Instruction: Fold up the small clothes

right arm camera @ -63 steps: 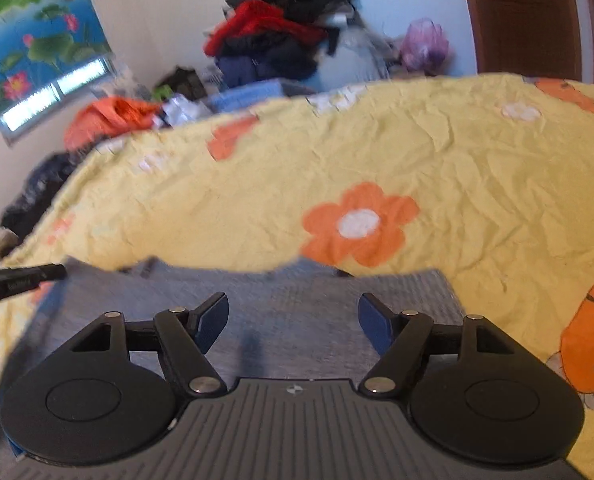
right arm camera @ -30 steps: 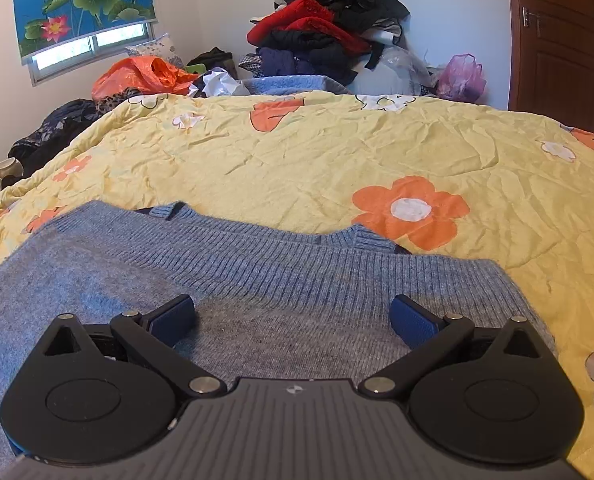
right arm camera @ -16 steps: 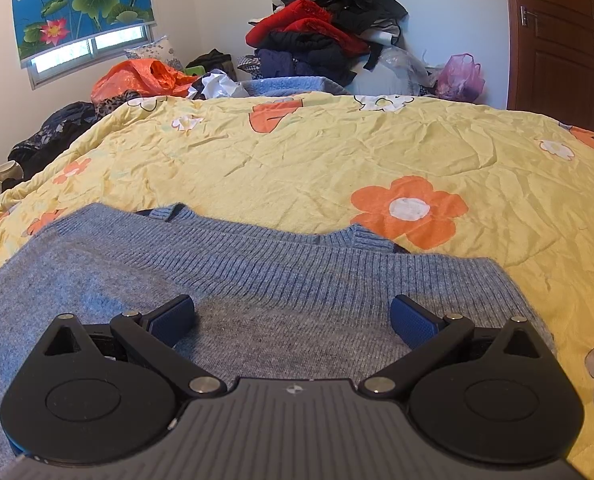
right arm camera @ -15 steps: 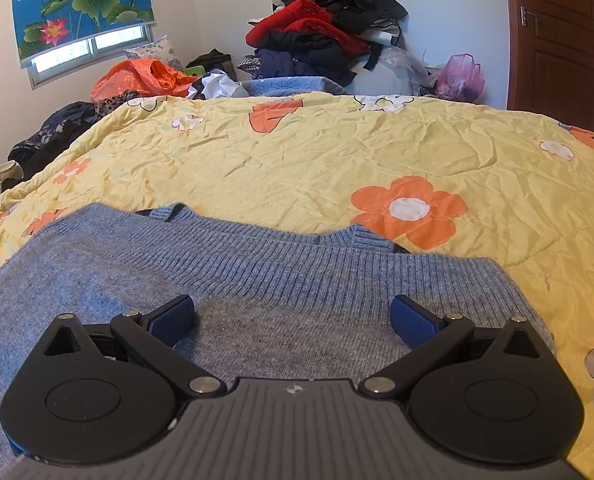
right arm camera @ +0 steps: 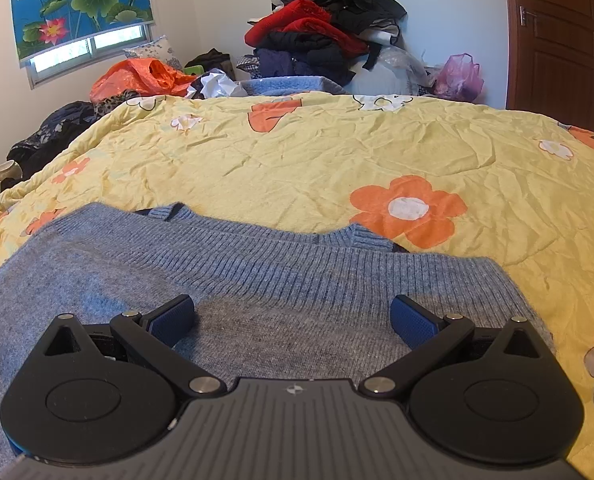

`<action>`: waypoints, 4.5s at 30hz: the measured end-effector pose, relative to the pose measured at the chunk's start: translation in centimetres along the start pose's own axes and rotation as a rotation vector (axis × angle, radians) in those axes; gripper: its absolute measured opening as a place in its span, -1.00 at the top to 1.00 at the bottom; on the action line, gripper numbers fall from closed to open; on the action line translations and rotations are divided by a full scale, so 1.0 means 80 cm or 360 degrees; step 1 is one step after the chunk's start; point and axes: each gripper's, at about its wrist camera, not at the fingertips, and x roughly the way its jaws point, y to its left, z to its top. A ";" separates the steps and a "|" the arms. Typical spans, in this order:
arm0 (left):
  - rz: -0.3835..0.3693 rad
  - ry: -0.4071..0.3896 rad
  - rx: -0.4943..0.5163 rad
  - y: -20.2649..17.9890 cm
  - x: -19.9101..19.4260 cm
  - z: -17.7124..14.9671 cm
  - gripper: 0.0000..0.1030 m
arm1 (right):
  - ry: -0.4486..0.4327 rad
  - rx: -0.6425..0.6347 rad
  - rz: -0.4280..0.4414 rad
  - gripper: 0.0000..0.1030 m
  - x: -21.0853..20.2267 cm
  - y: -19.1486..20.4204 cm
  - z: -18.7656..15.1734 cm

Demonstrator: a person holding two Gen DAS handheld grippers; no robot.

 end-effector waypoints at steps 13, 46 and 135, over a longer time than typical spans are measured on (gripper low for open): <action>-0.0246 -0.0231 0.1205 -0.152 -0.049 -0.111 0.84 | 0.0534 0.0562 0.0902 -0.97 0.043 0.094 0.067; -0.0829 0.0171 0.1706 -0.295 0.002 -0.223 0.76 | 0.0285 0.0594 0.0442 0.65 -0.062 -0.153 0.002; -0.0598 0.0359 0.1034 -0.128 0.061 -0.027 -0.28 | 0.0343 0.0705 0.0732 0.17 -0.127 -0.071 -0.032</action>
